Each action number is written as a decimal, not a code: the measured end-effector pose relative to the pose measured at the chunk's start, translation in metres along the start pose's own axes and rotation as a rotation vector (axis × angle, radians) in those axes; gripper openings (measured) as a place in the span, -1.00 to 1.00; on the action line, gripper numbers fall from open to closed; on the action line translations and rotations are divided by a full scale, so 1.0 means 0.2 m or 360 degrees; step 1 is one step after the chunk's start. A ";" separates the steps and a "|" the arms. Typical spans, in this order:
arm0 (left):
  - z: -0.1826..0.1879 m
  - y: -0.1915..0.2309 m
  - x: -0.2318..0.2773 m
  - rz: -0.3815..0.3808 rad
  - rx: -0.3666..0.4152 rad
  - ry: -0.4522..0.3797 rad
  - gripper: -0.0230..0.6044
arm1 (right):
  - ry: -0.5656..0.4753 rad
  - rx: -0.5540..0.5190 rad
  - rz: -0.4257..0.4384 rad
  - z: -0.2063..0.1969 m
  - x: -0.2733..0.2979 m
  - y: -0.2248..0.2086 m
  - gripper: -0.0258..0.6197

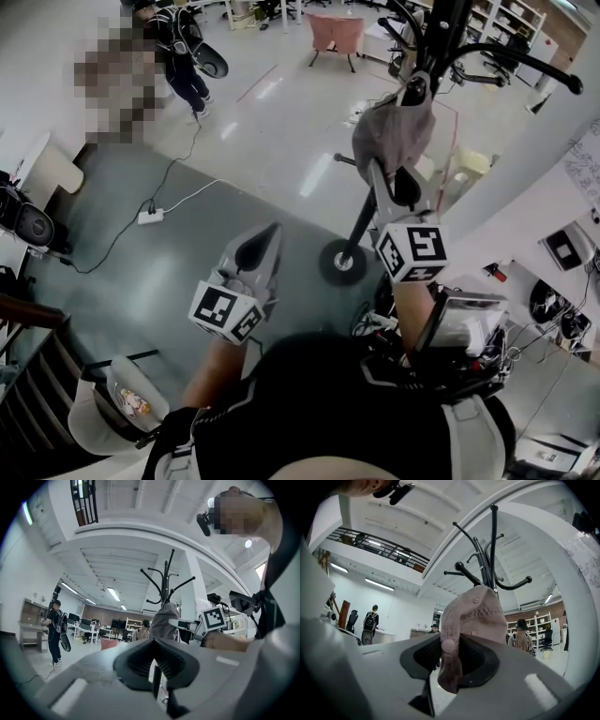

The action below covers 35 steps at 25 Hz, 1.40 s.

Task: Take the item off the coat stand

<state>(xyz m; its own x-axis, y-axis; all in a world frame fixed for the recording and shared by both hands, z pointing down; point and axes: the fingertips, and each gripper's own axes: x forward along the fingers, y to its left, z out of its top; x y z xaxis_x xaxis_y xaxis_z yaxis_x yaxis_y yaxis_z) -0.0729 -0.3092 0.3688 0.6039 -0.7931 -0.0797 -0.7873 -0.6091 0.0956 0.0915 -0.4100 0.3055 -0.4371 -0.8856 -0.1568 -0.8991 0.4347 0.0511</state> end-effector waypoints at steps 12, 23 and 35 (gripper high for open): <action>0.03 -0.01 -0.06 -0.0041 0.0011 -0.0017 -0.87 | -0.0044 -0.0024 -0.0034 0.09 -0.06 0.03 -0.67; 0.02 -0.04 -0.11 -0.0074 -0.0005 -0.0029 -0.87 | -0.0111 -0.0081 -0.0057 0.19 -0.14 0.05 -0.68; 0.05 -0.03 -0.16 -0.0085 0.0000 -0.0044 -0.87 | -0.0161 -0.0138 -0.0056 0.32 -0.15 0.07 -0.68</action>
<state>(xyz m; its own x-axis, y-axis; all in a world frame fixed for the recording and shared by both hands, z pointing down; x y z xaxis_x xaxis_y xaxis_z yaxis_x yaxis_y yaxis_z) -0.0894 -0.2795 0.3603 0.6414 -0.7590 -0.1121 -0.7540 -0.6506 0.0907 0.0930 -0.3660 0.2481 -0.4048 -0.8771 -0.2584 -0.9143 0.3842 0.1283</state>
